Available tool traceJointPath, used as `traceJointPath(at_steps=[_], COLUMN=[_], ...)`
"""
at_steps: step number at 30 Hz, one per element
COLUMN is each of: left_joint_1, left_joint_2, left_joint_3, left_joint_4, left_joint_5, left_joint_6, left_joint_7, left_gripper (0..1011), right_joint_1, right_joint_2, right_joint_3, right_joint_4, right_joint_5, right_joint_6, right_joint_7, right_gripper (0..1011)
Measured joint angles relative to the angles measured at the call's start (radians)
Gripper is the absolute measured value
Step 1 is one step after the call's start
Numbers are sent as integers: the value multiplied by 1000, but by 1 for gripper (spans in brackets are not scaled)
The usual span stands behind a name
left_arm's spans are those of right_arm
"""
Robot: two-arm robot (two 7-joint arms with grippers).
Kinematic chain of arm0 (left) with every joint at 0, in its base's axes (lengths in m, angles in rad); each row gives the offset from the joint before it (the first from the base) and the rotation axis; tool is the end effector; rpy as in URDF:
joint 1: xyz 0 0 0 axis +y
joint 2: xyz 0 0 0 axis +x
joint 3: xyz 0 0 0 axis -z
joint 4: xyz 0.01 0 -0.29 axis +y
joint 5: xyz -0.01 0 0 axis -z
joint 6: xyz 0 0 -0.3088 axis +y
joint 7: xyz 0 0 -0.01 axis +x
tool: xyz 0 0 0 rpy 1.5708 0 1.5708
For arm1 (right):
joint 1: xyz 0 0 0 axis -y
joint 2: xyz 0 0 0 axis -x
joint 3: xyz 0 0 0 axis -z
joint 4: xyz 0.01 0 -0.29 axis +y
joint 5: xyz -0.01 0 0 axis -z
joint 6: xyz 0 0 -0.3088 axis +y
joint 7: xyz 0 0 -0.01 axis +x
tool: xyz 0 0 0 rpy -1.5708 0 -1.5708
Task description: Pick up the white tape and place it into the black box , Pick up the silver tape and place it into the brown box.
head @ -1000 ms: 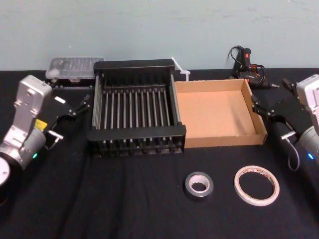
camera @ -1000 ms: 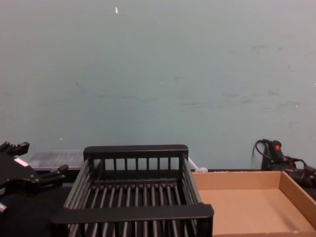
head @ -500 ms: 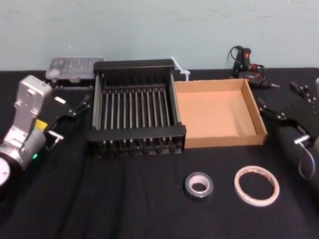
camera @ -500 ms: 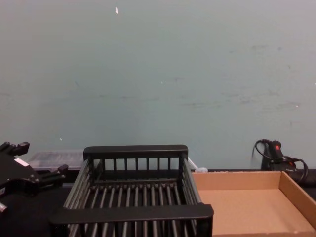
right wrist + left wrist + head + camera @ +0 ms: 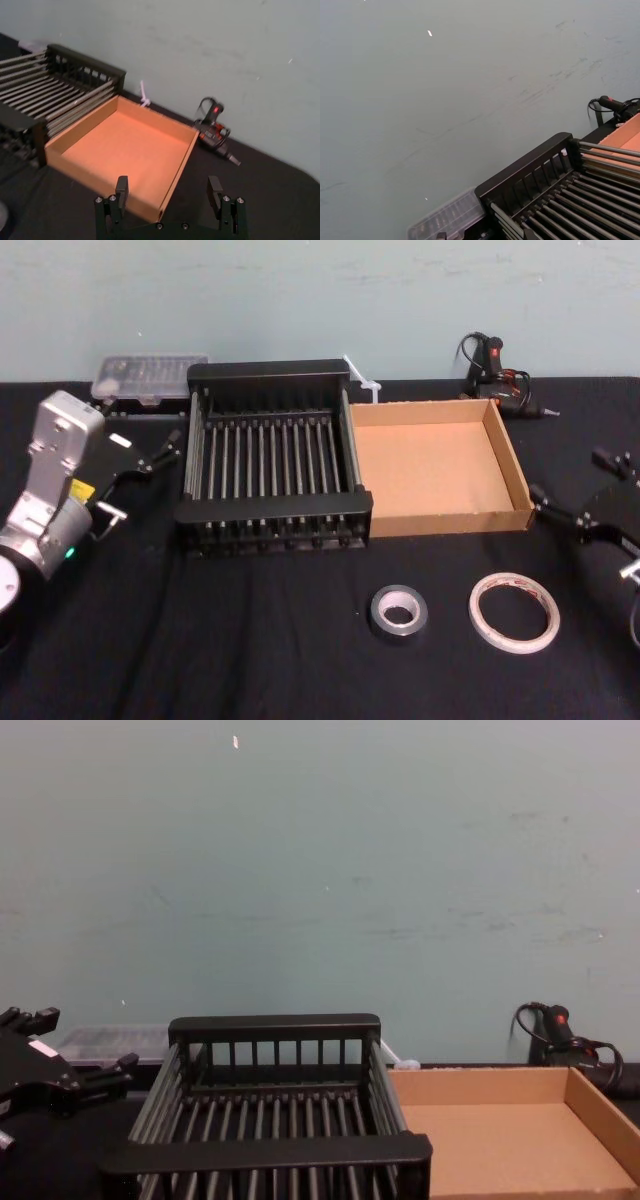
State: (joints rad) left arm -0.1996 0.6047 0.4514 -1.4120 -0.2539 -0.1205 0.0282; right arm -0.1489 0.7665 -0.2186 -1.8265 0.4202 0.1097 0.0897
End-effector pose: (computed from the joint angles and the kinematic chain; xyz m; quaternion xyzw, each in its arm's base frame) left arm 0.3581 0.0827 -0.3022 0.1415 -0.1325 0.5799 0.7913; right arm 0.2792 -0.1021 -0.2513 -0.1678 -0.0432 -0.5345 0.8272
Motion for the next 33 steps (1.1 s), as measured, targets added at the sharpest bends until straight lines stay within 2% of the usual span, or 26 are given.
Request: traceJointPath(at_steps=[11, 33], left_joint_1=[0, 0], left_joint_2=[0, 0], left_joint_3=[0, 0], left_joint_4=[0, 0], left_joint_5=[0, 0], left_joint_6=[0, 0], left_joint_7=[0, 0], left_gripper=[1001, 1001], right_joint_1=[-59, -47], right_joint_2=[3, -36], right_joint_3=[14, 5], right_joint_4=[-14, 40], right_joint_5=[11, 7], right_joint_6=[81, 200], right_joint_7=[29, 122], right_gripper=[1002, 1002])
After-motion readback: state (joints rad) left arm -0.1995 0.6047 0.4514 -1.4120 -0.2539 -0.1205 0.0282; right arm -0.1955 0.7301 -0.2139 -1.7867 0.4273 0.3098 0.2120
